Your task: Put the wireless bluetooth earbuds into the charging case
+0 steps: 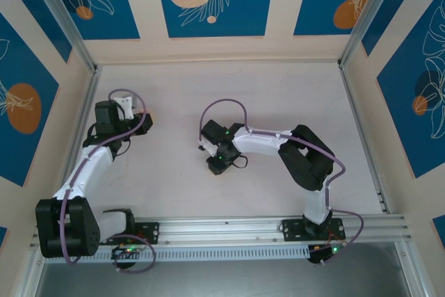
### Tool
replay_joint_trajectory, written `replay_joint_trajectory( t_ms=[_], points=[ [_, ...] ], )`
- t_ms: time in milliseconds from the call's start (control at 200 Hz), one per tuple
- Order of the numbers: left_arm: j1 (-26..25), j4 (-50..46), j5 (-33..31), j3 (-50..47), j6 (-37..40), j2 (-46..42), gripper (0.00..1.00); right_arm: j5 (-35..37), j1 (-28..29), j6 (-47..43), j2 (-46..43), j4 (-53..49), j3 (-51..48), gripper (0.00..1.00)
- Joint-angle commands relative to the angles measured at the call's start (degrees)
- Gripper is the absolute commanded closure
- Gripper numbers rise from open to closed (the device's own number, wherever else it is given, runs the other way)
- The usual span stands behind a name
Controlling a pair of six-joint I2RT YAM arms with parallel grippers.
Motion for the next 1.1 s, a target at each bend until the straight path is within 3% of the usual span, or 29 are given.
replay_joint_trajectory(
  t_ms=[0,150,305,620,690,1095],
  points=[
    [-0.7,0.9,-0.9,0.4,1.3,0.1,0.92,4.8,0.6,10.2,1.4,-1.7,-2.8,0.79],
    [-0.7,0.4,-1.0,0.4,1.8,-0.3,0.92,3.5,1.3,8.2,-1.0,0.2,-2.4,0.69],
    [-0.7,0.3,-1.2,0.2,1.8,-0.6,0.92,1.6,0.5,-0.1,-4.4,-2.7,0.4,0.59],
    [-0.9,1.2,-0.9,-1.9,1.5,-2.2,0.92,-8.3,-4.4,-37.3,-9.1,-10.4,2.4,0.56],
    [-1.0,1.2,-1.3,-2.4,1.6,-2.8,0.92,-6.8,-4.0,-43.9,-7.4,-12.5,3.4,0.57],
    [-1.0,1.7,-1.4,-3.4,2.4,-2.9,0.92,-5.0,-2.3,-47.7,1.1,-10.4,8.5,0.58]
  ],
)
